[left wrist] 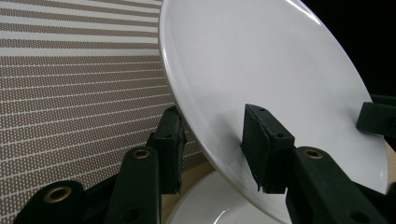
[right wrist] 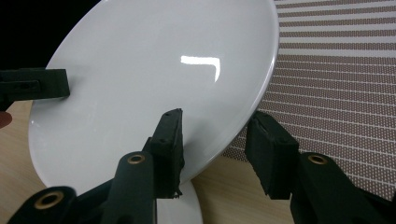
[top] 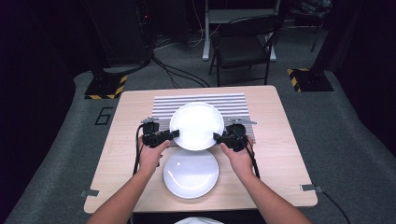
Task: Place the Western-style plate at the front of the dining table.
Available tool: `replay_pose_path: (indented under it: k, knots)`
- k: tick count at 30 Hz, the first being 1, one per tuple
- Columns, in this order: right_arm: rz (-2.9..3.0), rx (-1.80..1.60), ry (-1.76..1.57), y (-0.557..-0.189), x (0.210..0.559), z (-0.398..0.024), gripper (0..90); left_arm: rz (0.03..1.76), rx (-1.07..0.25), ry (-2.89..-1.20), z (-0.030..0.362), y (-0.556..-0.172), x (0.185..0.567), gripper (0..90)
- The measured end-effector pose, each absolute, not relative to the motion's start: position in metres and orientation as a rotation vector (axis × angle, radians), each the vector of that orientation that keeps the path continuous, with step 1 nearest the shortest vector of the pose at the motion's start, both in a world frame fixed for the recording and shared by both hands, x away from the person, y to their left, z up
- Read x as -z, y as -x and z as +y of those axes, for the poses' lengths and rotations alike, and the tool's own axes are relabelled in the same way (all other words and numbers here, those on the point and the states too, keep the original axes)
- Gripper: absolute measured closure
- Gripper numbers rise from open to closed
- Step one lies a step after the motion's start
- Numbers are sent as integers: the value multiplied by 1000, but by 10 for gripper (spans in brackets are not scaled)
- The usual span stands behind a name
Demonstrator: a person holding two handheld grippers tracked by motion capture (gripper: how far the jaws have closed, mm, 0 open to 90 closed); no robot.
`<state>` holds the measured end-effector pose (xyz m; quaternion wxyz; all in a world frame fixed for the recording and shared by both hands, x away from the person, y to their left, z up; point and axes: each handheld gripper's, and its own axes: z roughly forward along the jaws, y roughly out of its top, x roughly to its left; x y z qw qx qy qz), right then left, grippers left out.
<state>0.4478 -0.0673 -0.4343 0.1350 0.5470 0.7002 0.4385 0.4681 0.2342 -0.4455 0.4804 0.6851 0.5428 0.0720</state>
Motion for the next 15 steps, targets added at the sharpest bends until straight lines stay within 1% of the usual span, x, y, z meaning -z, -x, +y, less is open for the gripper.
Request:
replay_pose_path:
  k: [15]
  knots:
    - [2025,-1252,-1577,-457,430,-64,566,1325,-198,-1675,233,-477,440,594]
